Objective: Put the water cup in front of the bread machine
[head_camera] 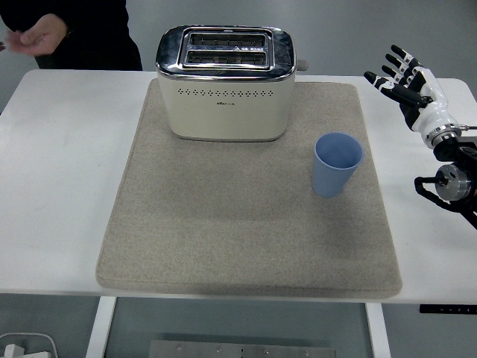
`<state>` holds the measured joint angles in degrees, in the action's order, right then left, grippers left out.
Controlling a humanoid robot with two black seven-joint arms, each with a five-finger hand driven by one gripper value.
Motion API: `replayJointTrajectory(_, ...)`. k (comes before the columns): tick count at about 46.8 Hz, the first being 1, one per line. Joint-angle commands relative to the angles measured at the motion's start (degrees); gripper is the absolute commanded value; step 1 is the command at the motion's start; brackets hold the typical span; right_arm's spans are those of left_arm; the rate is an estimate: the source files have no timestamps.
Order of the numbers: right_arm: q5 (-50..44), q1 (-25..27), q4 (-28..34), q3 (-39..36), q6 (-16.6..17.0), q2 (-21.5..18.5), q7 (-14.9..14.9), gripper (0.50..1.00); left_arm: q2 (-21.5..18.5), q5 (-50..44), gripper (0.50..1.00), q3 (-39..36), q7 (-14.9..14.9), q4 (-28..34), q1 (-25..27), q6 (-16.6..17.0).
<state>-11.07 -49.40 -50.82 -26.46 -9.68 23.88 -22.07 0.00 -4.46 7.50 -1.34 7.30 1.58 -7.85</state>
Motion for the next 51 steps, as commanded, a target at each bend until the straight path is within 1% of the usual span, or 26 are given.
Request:
replayJointTrajectory(1,0.0,-0.1,0.0,0.0,0.0,0.2,0.0,0.944,0.0,0.0,0.999,0.1,-0.1,0.2,0.1,0.0)
replayJointTrajectory(38,0.1,-0.5,-0.2,-0.1,0.1,0.3,-0.1,0.944,0.0,-0.2,0.999,0.1,0.2,0.0,-0.5,0.2)
replayJointTrajectory(44,0.2,-0.5,-0.2,-0.2,-1.0,0.4,-0.3,0.946,0.0,-0.2,1.0,0.1,0.2,0.0,-0.5,0.2)
replayJointTrajectory(49,0.2,-0.5,-0.6,-0.2,-3.0,0.4,-0.8,0.944,0.0,-0.2,0.999,0.1,0.2,0.0,-0.5,0.2)
replayJointTrajectory(51,0.2,-0.5,-1.6,-0.2,-3.9,0.5,-1.0,0.946,0.0,-0.2,0.999,0.1,0.2,0.0,-0.5,0.2)
